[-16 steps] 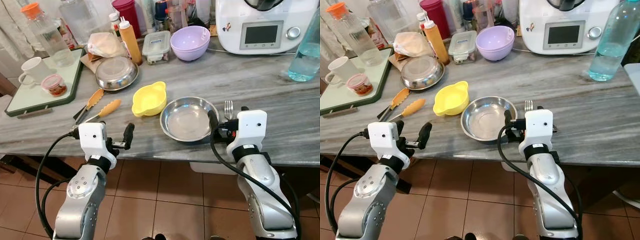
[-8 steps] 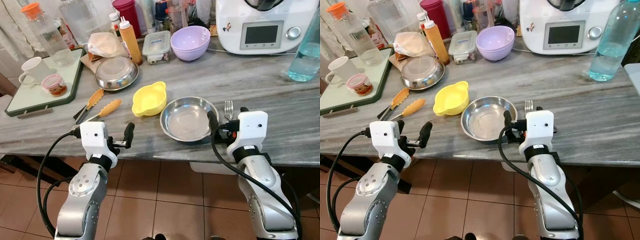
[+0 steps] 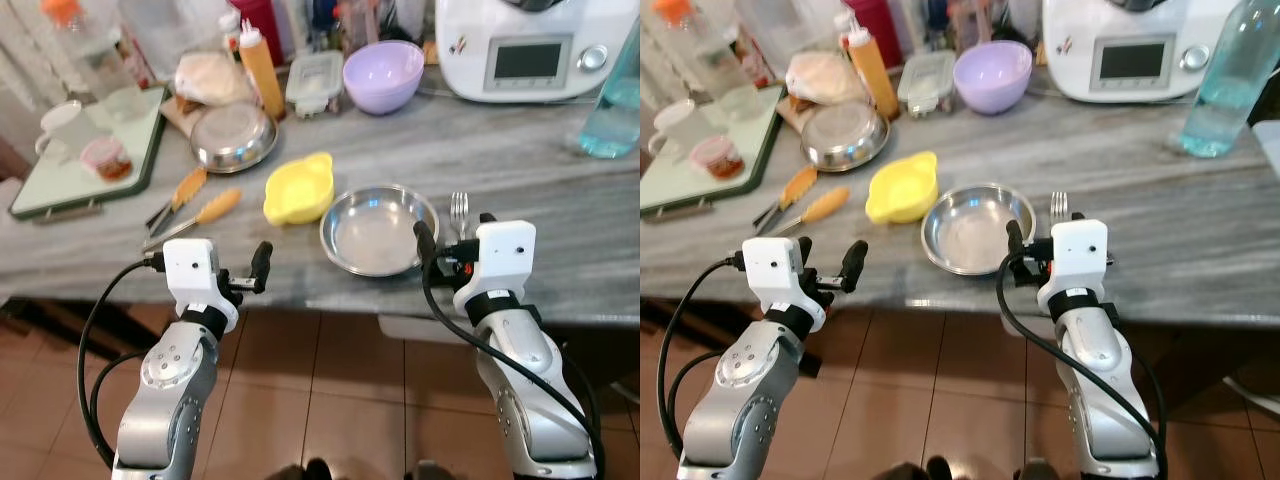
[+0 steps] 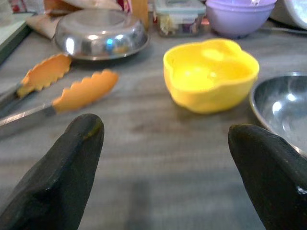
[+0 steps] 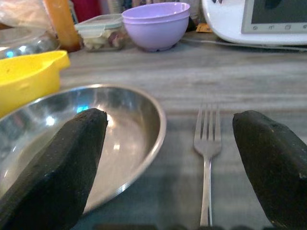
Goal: Setting the table
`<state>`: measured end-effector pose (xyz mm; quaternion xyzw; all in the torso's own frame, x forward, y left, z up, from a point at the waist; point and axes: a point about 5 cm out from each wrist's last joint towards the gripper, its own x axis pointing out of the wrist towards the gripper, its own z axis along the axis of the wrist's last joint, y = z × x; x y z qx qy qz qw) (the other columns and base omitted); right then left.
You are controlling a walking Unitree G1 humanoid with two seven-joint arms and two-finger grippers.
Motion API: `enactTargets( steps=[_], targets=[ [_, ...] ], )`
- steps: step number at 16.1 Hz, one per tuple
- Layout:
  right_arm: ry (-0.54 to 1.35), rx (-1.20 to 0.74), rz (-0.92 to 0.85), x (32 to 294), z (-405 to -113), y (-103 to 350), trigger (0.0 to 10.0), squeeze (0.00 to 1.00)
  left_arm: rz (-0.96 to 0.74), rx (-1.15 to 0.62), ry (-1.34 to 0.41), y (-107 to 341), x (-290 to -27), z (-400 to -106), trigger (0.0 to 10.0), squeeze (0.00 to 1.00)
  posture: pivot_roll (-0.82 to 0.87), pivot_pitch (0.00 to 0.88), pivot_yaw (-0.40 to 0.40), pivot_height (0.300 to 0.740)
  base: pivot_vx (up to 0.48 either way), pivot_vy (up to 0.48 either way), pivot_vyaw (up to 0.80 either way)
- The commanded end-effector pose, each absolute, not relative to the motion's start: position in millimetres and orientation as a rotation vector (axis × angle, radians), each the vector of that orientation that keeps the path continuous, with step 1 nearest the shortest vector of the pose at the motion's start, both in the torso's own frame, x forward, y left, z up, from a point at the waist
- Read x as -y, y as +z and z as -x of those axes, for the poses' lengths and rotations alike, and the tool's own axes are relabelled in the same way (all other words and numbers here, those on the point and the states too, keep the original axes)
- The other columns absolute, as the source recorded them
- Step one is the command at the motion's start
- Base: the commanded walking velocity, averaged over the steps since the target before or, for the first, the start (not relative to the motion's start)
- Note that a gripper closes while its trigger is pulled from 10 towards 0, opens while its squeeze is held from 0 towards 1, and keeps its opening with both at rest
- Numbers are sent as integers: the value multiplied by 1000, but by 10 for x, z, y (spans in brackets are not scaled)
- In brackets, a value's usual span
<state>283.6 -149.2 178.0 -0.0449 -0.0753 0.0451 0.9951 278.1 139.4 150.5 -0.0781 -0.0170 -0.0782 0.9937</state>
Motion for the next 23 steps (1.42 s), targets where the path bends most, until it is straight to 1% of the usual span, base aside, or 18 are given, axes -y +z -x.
enactTargets(
  steps=[1, 7, 15, 21, 23],
  targets=[
    [113, 162, 86, 1447, -2816, 1804, 10000, 0, 147, 0, -125, 1435, -1451, -2768, 10000, 0, -224, 169, 189, 740, -322, 0, 0],
    [127, 162, 91, 1436, -2848, 1804, 10000, 0, 149, 1, -126, 1432, -1436, -2775, 10000, 0, -223, 159, 178, 740, -329, 0, 0],
    [122, 166, 104, 1438, -2866, 1802, 10000, 0, 145, 3, -140, 1433, -1418, -2775, 10000, 0, -219, 154, 182, 740, -335, 0, 0],
    [164, 157, 143, 1470, -2916, 1842, 10000, 0, 188, 30, -122, 1405, -1317, -2810, 10000, 0, -266, 135, 104, 740, -313, 0, 0],
    [170, 159, 147, 1472, -2932, 1852, 10000, 0, 194, 34, -122, 1398, -1302, -2815, 10000, 0, -266, 128, 96, 740, 0, 0, 0]
  ],
)
